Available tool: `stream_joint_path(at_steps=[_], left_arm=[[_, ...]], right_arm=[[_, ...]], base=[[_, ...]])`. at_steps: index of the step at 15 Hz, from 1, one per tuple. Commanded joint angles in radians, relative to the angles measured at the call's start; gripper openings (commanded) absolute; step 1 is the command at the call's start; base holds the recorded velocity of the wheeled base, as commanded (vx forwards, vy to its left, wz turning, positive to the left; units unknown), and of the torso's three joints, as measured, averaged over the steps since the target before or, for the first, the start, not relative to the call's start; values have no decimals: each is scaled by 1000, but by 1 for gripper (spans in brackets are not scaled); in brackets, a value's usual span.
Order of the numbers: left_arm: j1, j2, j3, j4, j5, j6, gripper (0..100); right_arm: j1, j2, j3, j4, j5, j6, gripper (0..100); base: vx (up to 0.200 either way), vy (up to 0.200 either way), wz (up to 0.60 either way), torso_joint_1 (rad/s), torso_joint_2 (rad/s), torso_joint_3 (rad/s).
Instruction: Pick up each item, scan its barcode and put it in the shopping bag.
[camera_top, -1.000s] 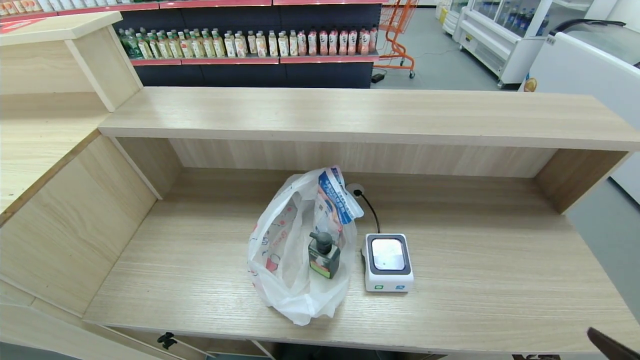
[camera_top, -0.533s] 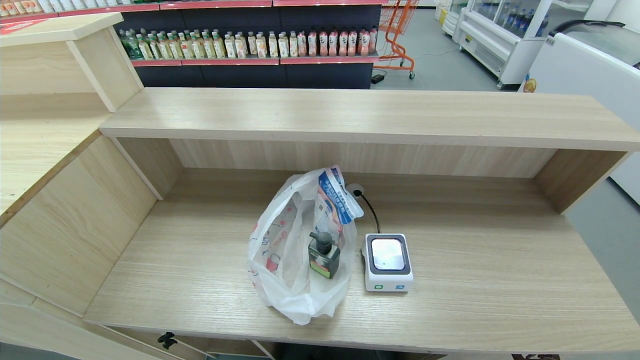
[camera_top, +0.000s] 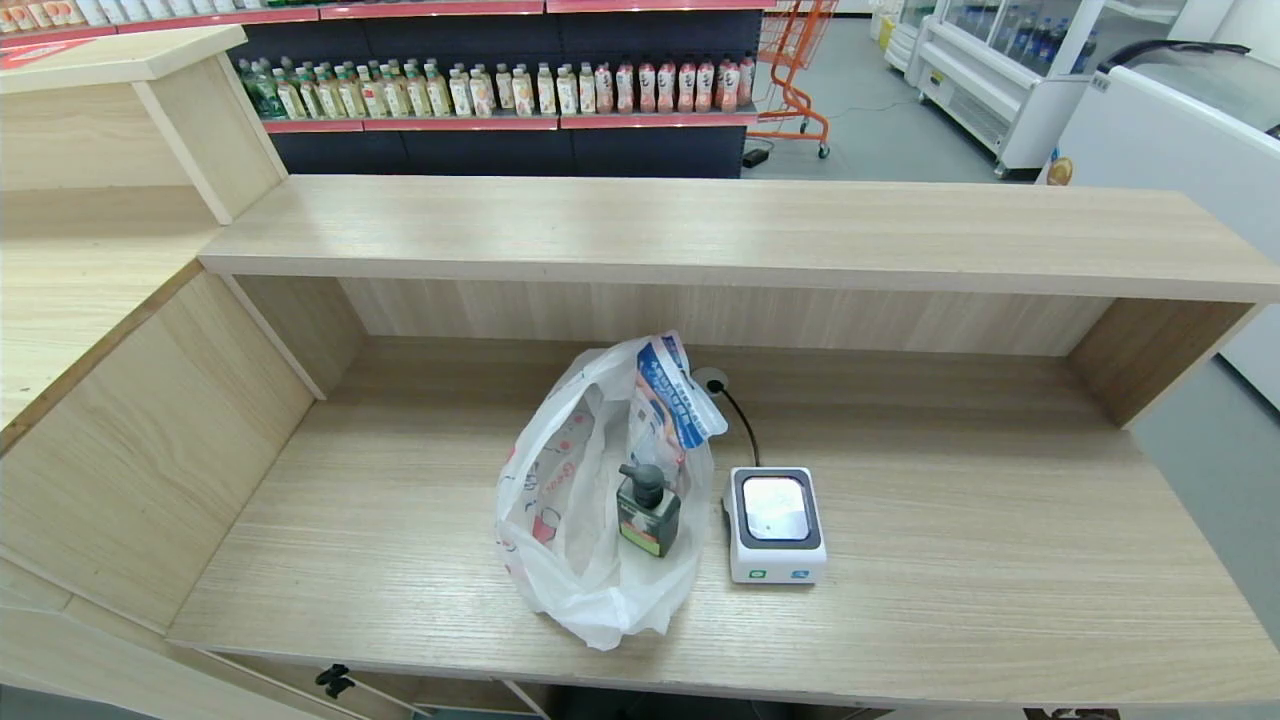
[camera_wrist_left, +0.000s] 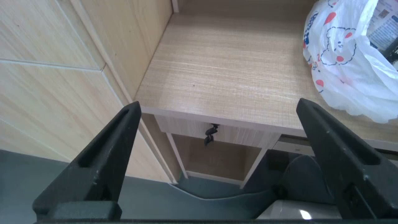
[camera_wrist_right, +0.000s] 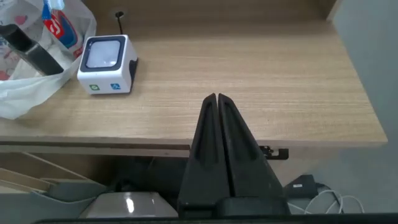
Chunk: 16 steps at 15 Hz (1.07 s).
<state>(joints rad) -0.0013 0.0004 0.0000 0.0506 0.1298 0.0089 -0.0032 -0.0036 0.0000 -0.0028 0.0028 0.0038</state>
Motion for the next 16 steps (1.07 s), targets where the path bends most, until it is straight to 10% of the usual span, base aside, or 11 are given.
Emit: stream_joint_path(at_steps=[1,16], left_arm=[[0,0,0,0,1,0,100],[0,0,0,0,1,2,100]], right_arm=[[0,4,0,0,0,1,0],[0,4,0,0,0,1,0]], base=[[0,0,0,0,0,0],[27,-40,0,0,0,1]])
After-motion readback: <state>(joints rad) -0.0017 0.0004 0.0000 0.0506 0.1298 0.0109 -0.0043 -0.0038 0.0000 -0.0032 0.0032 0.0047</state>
